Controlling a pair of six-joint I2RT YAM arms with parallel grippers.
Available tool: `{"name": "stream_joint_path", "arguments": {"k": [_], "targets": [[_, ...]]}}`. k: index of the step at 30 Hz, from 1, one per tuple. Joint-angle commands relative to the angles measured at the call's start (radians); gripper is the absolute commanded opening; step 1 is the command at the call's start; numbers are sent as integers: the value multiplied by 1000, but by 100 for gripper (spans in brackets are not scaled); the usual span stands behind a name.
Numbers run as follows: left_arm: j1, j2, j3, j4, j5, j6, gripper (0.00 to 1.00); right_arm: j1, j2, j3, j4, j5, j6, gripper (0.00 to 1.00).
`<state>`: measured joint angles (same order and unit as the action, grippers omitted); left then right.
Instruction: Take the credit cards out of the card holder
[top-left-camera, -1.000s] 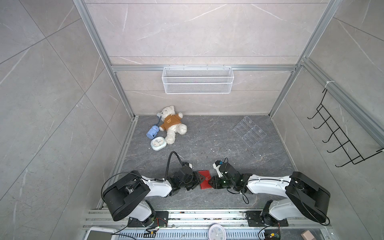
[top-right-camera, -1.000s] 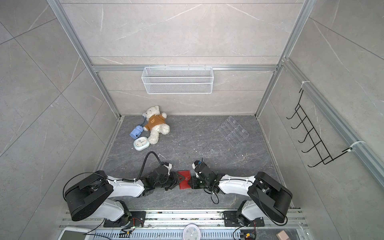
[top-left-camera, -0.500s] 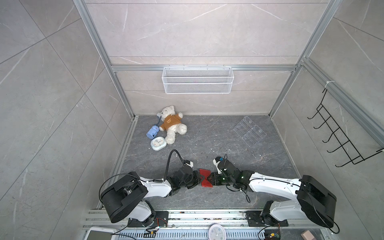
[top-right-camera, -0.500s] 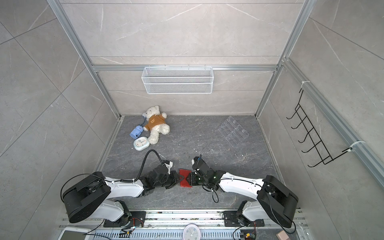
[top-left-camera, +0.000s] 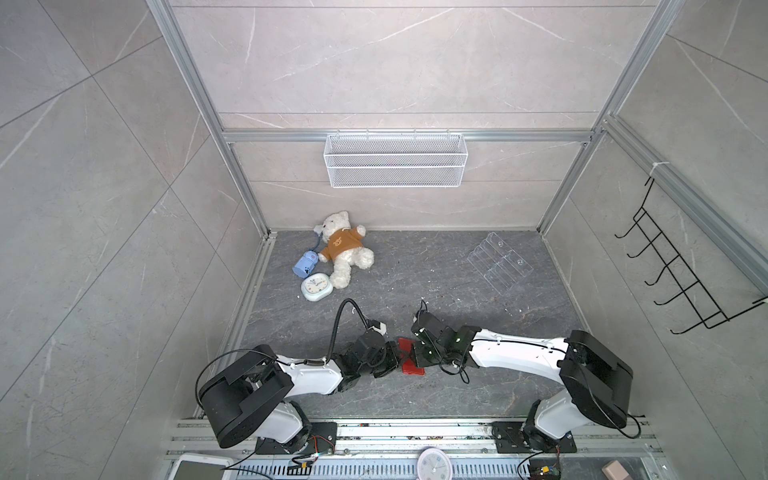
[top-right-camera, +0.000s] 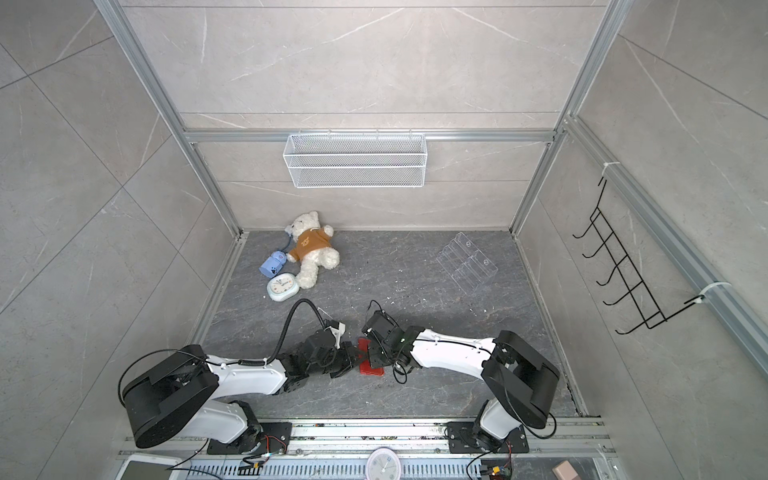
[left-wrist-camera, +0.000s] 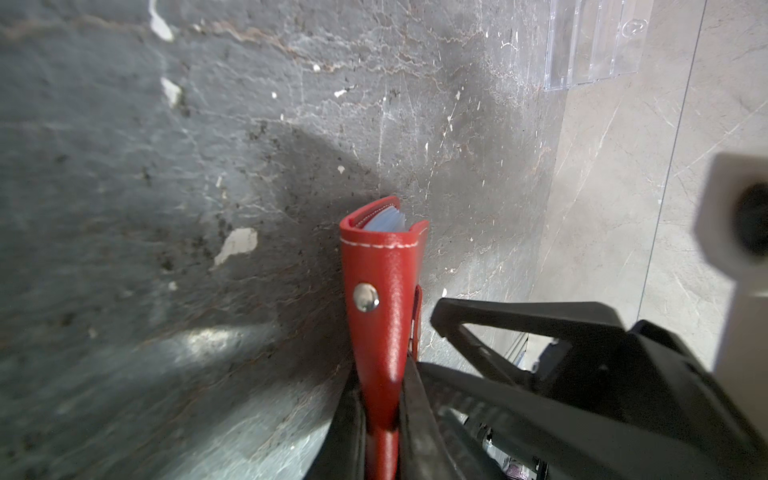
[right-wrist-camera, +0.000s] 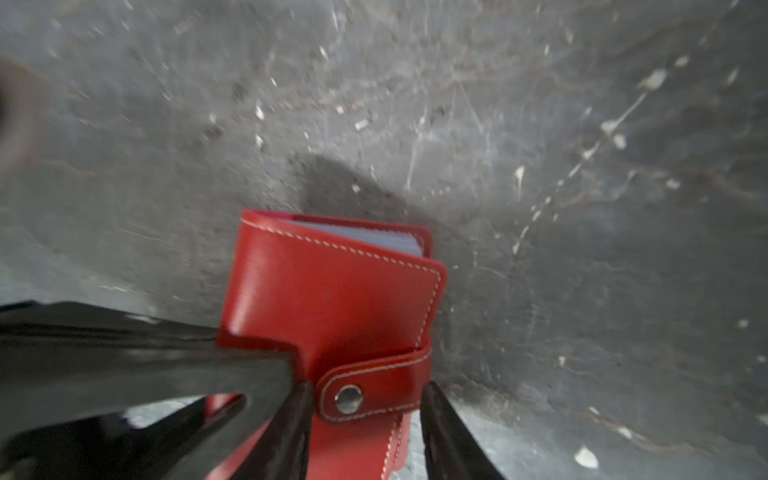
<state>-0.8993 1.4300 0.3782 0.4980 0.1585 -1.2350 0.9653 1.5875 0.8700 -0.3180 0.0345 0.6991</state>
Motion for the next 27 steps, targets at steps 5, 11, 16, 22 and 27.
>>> {"name": "stream_joint_path", "arguments": {"k": [5,11,16,22,27], "targets": [[-14,27,3,-32,-18,25,0,22,30,42,-28,39,-6,45],[-21,29,5,-26,-23,23,0,40,66,73,-69,71,-11,42],[-26,29,9,-26,-25,23,0,51,100,93,-125,149,-9,36],[-32,35,3,-26,-30,22,0,72,123,111,-173,229,-7,28],[-33,38,8,-26,-33,21,0,84,140,126,-199,264,-1,18]]}}
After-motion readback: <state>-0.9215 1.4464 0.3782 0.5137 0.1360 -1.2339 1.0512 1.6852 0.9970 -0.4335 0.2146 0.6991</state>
